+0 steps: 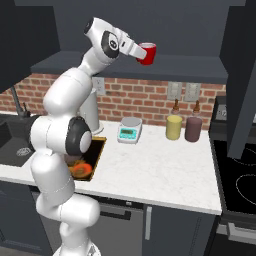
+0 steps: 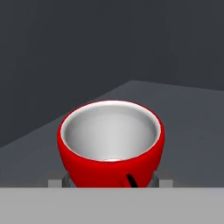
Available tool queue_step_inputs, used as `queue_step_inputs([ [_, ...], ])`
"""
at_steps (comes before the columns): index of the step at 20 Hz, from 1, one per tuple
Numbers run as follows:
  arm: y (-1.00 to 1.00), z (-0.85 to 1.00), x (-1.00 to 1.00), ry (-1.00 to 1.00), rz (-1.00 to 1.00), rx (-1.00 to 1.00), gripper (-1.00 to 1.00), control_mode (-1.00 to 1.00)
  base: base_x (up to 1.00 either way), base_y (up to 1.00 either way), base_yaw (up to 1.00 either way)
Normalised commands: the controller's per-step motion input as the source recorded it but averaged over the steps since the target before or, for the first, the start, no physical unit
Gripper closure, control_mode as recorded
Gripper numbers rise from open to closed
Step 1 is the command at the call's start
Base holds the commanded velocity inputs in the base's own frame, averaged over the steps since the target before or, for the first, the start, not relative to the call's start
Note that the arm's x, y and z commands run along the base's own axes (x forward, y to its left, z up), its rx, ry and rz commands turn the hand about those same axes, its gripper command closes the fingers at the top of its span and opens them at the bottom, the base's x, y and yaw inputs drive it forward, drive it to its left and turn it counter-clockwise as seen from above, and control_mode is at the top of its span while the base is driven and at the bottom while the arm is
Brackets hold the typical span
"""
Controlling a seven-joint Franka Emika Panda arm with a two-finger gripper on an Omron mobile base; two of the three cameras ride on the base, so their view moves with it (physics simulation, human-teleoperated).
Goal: Pick the kettle from the counter and place it on the tray. Then pick the mug from the cabinet and place it on the tray. Then close the cabinet doors.
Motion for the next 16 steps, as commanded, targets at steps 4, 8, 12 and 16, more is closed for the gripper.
queue_step_inputs([
  [4,-0.01,0.00,-0.27,-0.01,0.00,0.00,1.00,-1.00,0.00,0.00,0.00],
  [8,0.00,0.00,-0.33,0.00,0.00,0.00,1.00,-1.00,0.00,0.00,0.00],
  [12,0.00,0.00,-0.62,0.00,0.00,0.00,1.00,-1.00,0.00,0.00,0.00],
  [16,0.00,0.00,-0.70,-0.03,0.01,0.00,1.00,-1.00,0.00,0.00,0.00],
])
